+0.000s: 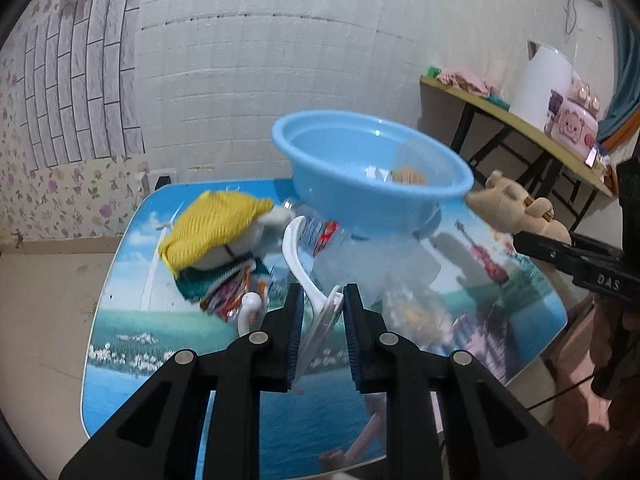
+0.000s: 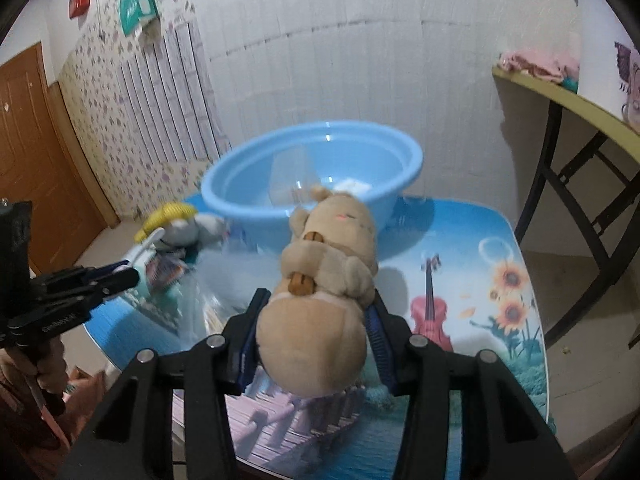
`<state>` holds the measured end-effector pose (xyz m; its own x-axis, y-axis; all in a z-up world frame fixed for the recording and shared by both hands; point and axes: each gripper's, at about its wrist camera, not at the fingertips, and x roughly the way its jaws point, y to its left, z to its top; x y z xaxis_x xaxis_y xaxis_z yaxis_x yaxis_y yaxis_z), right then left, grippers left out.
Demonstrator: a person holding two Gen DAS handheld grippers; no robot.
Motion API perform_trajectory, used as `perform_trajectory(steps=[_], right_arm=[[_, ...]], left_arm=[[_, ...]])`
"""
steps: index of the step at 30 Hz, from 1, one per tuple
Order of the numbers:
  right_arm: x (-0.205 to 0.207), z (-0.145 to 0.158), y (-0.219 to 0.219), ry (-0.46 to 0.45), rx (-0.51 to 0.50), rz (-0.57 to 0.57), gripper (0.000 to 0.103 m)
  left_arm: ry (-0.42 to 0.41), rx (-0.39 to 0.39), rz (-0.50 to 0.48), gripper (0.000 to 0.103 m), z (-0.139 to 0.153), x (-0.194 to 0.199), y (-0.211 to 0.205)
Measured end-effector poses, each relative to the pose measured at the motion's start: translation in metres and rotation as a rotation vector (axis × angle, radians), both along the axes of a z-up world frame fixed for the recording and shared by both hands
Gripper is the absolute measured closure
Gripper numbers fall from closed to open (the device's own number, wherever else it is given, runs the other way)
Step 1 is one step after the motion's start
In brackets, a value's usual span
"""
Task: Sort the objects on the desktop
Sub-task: 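Lift the plush bear with the right tool while the left tool carries the hook to the basin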
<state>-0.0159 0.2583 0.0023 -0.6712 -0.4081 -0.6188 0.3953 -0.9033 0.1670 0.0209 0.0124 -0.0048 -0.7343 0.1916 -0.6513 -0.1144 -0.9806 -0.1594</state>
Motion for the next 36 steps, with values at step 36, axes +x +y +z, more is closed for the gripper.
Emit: perform_trajectory(steps=[36], right_arm=[[-0.042, 0.021, -0.02, 0.078, -0.076, 0.078, 0.058]], left_arm=[[0.044, -0.01, -0.065, 0.084, 0.039, -0.058, 0.037]])
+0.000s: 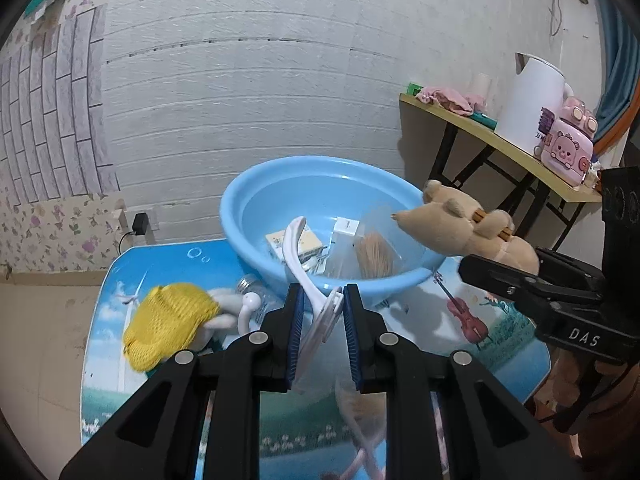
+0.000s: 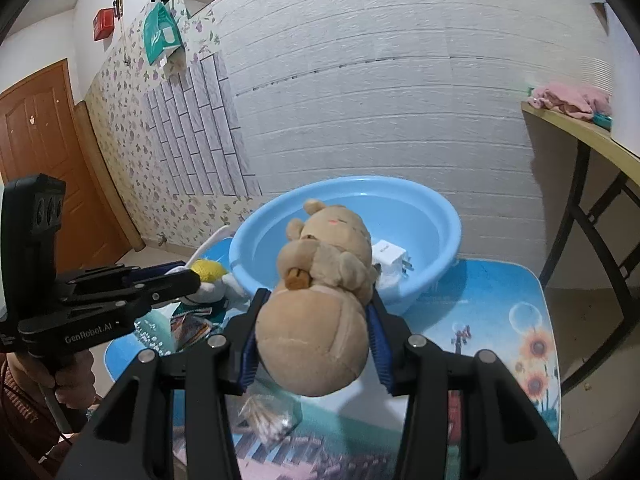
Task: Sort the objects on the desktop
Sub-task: 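Lift the plush bear with the right tool while the left tool carries the hook to the basin, then open the left tool over the basin while the right tool releases the plush bear into it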
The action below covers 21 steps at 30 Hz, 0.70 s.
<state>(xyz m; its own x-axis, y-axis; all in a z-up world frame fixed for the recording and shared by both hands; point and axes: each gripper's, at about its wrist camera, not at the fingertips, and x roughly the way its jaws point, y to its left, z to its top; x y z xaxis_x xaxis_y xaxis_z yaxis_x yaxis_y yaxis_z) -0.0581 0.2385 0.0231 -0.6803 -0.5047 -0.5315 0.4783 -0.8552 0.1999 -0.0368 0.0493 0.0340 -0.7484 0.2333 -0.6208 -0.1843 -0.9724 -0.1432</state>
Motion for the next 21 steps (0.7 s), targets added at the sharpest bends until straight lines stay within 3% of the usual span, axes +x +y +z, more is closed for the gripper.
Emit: perform_trajectory(steps=[21], right_arm=[[-0.096, -0.015, 0.005, -0.02, -0.015, -0.002, 0.058]], left_arm=[[0.0, -0.047, -0.042, 0.084, -0.012, -0.116, 0.028]])
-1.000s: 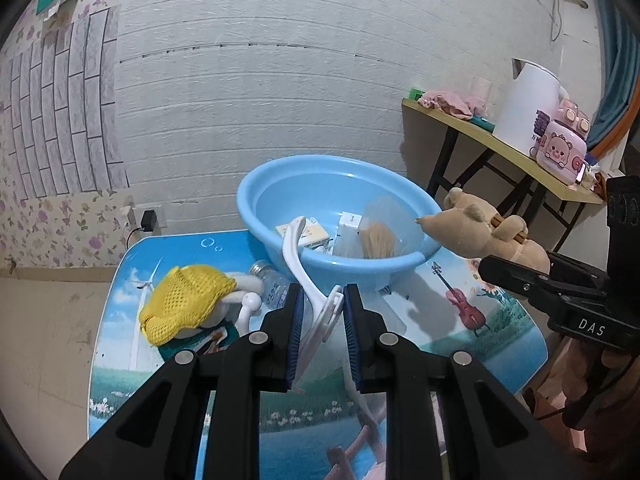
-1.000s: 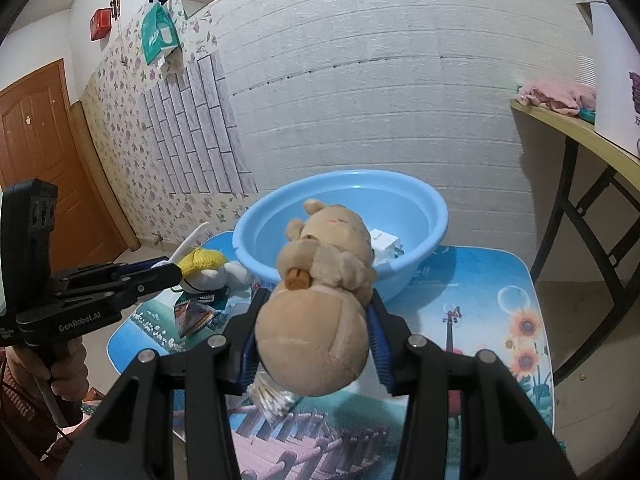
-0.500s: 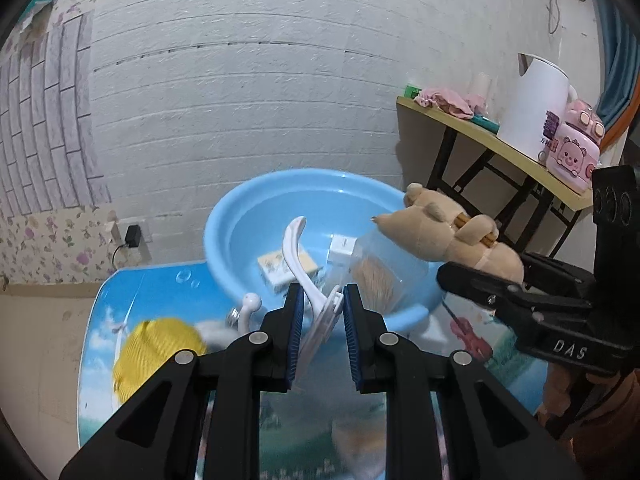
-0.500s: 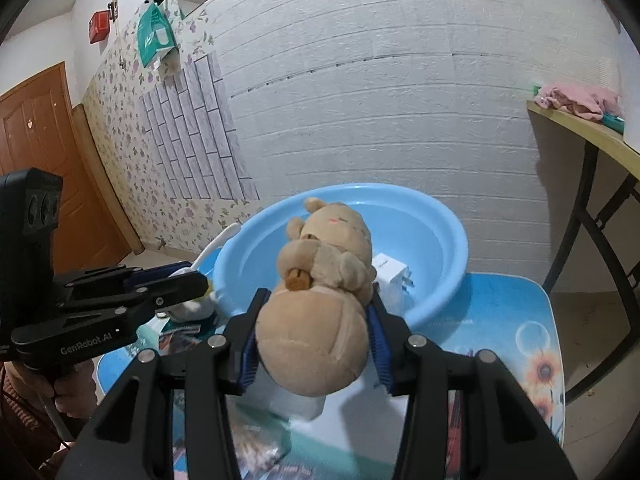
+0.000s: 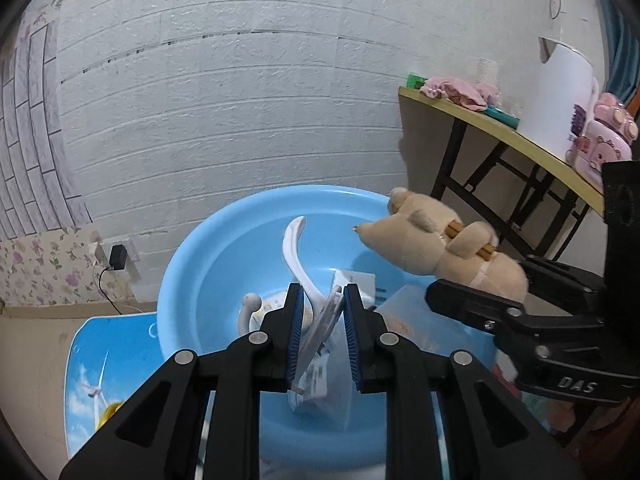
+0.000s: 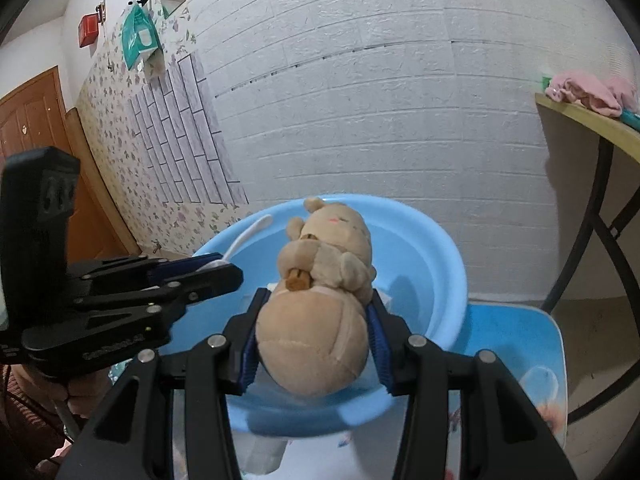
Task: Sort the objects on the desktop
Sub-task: 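Open the left tool over the basin while the right tool releases the plush bear into it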
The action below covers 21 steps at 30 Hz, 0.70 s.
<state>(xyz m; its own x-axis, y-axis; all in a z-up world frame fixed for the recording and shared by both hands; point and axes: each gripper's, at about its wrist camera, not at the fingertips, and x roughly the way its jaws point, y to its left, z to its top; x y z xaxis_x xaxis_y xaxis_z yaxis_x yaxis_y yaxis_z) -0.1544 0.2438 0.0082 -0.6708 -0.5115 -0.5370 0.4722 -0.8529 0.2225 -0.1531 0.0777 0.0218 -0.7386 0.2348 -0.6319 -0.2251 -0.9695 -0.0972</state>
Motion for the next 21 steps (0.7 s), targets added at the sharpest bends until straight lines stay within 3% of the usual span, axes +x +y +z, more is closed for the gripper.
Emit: perform_trajectory(steps=[6, 12, 21], right_arm=[[-0.013, -0.003, -0.003, -0.02, 0.001, -0.01, 0.058], [-0.018, -0.016, -0.009, -0.066, 0.04, -0.025, 0.055], [0.0, -0.017, -0.01, -0.086, 0.068, -0.04, 0.052]], left_arm=[[-0.026, -0.038, 0.01, 0.083, -0.011, -0.011, 0.004], [-0.025, -0.039, 0.038, 0.058, -0.015, -0.005, -0.005], [-0.026, -0.016, 0.078, 0.051, -0.016, 0.018, -0.021]])
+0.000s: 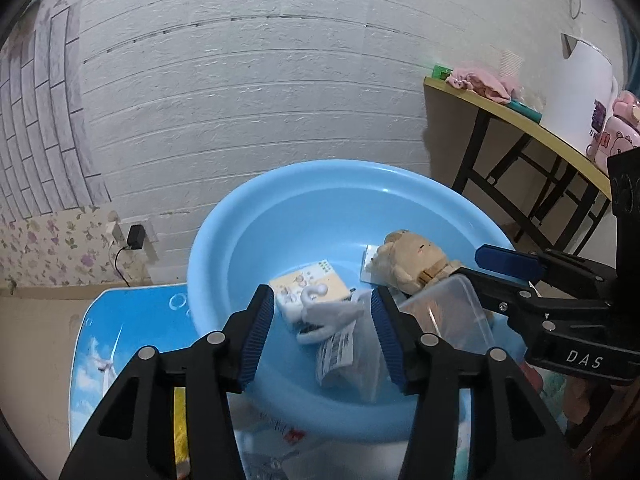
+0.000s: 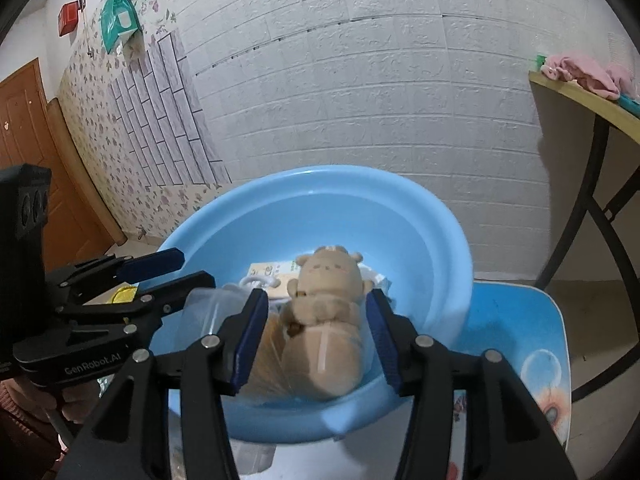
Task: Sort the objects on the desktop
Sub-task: 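Open the left tool over the basin while the right tool releases the plush bear into it, then move the right tool to the cotton swab bag while the left tool approaches the red snack packet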
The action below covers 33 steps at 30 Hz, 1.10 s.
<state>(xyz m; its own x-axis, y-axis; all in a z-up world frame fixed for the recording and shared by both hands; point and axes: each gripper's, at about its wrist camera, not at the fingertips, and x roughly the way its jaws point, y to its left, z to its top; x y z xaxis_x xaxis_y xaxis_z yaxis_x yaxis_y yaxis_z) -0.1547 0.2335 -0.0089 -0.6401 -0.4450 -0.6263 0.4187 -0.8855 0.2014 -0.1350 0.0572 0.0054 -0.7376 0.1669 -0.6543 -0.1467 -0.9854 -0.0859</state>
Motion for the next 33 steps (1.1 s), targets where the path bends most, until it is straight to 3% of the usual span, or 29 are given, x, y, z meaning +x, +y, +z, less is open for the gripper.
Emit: perform_trajectory(steps=[3, 10, 15, 22, 33], right_arm=[[0.011, 0.003, 0.0, 0.018, 0.029, -0.013, 0.051], [0.039, 0.01, -0.005, 0.053, 0.086, -0.028, 0.048], [0.054, 0.013, -0.01, 0.064, 0.117, -0.034, 0.04], [0.063, 0.017, -0.022, 0.014, 0.137, -0.039, 0.04], [0.07, -0.001, -0.02, -0.101, 0.153, -0.081, 0.039]], left_arm=[[0.023, -0.006, 0.019, 0.036, 0.002, 0.012, -0.003], [0.032, 0.016, 0.027, 0.028, 0.006, 0.039, -0.01], [0.025, 0.044, 0.087, 0.014, 0.001, 0.06, -0.023], [-0.039, 0.075, 0.177, 0.012, -0.012, 0.075, -0.041], [-0.135, -0.026, 0.213, 0.01, -0.021, 0.092, -0.049]])
